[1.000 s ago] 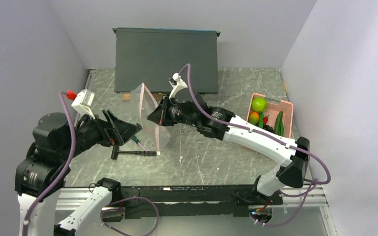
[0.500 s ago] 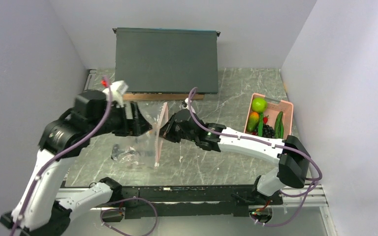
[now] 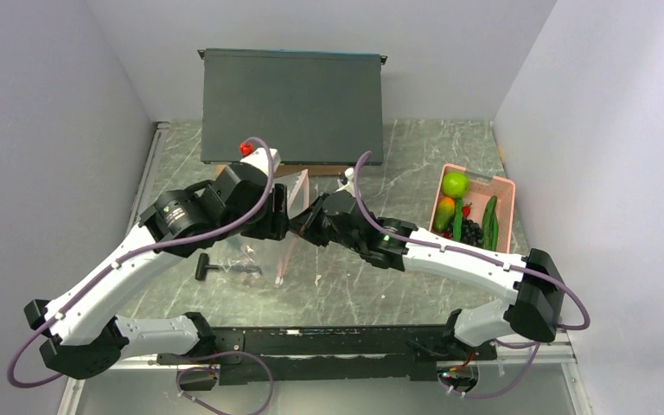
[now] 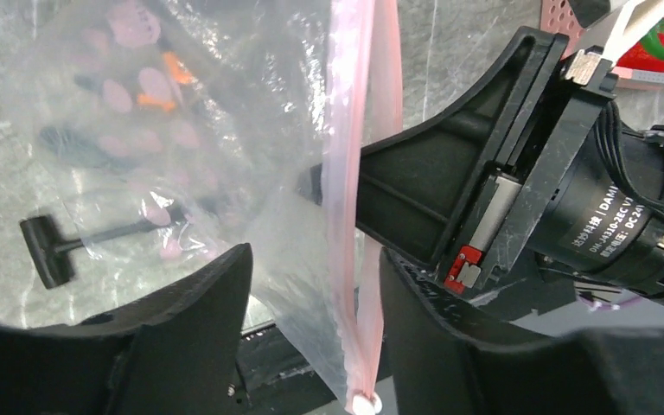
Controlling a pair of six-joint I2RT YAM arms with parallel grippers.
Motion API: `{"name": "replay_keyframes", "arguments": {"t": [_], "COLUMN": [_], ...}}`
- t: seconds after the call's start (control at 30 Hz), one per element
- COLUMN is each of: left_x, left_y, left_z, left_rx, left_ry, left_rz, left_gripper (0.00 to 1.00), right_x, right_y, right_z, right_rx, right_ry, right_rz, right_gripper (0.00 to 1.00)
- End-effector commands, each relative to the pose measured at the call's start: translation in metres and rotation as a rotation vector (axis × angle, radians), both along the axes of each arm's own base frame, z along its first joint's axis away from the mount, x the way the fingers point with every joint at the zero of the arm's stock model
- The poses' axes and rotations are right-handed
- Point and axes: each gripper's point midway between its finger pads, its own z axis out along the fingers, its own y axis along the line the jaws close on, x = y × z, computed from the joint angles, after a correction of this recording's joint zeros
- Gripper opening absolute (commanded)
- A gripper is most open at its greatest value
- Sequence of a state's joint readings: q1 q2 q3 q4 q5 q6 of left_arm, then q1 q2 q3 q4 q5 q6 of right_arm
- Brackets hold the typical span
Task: Place the food in the zip-top bag and seal the zipper
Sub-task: Open the zipper of the food storage bag.
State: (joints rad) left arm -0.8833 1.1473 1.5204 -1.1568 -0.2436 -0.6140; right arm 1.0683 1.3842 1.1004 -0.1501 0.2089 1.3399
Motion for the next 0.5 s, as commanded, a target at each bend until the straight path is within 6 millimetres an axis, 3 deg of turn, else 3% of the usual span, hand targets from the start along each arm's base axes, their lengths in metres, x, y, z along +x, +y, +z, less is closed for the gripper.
{"name": "replay_keyframes", "arguments": {"t": [0.0, 0.3, 0.4, 0.47], "left_x": [0.015, 0.021, 0.024, 0.024], "left_y": [-0.008, -0.015, -0.01, -0.007], "left_z": [0.006, -0.007, -0.009, -0.011], "left_rx": [0.016, 0.093, 0.125, 0.145], "left_ry": [-0.064, -0.061, -0.066, -0.069], "left_rz": [0.065, 0.065, 0.084, 0.09], "left_gripper": [0.57, 0.44, 0.36, 0.25], "right_x": [0.005, 0.003, 0.001, 0.0], "right_y": [-0.003, -0.002, -0.005, -0.009], "right_z": [0.017, 0.016, 0.01, 0.002], "right_rx": [0.044, 0.037, 0.007, -0.027], "right_ry": [-0.025, -0.013, -0.006, -0.002], "right_rz": [-0.03, -0.019, -0.016, -0.014], "right_gripper": [0.0, 0.0, 0.0, 0.0]}}
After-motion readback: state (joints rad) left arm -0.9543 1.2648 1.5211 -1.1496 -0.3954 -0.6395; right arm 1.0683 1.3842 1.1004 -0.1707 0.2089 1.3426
